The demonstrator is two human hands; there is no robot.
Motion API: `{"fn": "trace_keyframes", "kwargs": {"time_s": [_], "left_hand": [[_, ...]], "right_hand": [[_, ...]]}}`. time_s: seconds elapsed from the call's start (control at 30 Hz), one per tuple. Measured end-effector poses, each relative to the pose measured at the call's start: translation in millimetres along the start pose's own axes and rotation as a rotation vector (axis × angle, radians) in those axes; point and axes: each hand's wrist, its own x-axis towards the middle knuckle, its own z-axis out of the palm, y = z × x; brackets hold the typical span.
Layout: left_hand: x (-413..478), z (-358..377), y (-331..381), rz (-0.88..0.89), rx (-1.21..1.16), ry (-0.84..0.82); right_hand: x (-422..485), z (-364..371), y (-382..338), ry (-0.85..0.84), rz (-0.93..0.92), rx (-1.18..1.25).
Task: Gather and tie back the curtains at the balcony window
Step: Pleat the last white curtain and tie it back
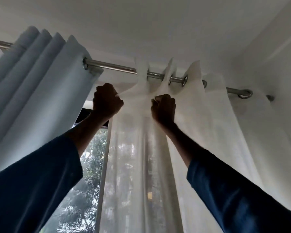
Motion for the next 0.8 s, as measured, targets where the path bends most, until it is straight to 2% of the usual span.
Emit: {"fn": "trace_keyframes", "kwargs": {"time_s": [0.1, 0.2, 0.47, 0.53, 0.63, 0.7, 0.8], "left_hand": [[6.6, 2.1, -11.0, 0.015, -0.073, -0.043], [11.9, 9.1, -17.1, 0.103, -0.147, -0.059], [-6.0, 23.4, 26.9, 0.392, -0.149, -0.032], [-11.7, 32.8, 40.7, 0.391, -0.116, -0.075], [-22.0, 46.9, 66.0, 0.258, -0.087, -0.06], [-28.1, 52.1, 81.5, 0.173, -0.056, -0.041], [-24.8, 55.1, 87.9, 0.152, 0.047, -0.045]], "right_hand": [[-9.1, 32.7, -30.2, -0.067, -0.086, 0.039], [-15.0, 49.6, -49.7, -0.039, -0.148, 0.093], [-16.7, 31.0, -9.8, 0.031, -0.201, 0.133], [-17.8, 20.3, 3.1, 0.034, -0.214, 0.152], [-20.2, 6.0, 16.8, 0.037, -0.256, 0.062], [-25.9, -3.7, 21.2, -0.047, -0.341, -0.001], [-25.0, -27.5, 24.5, -0.362, -0.339, 0.008]]}}
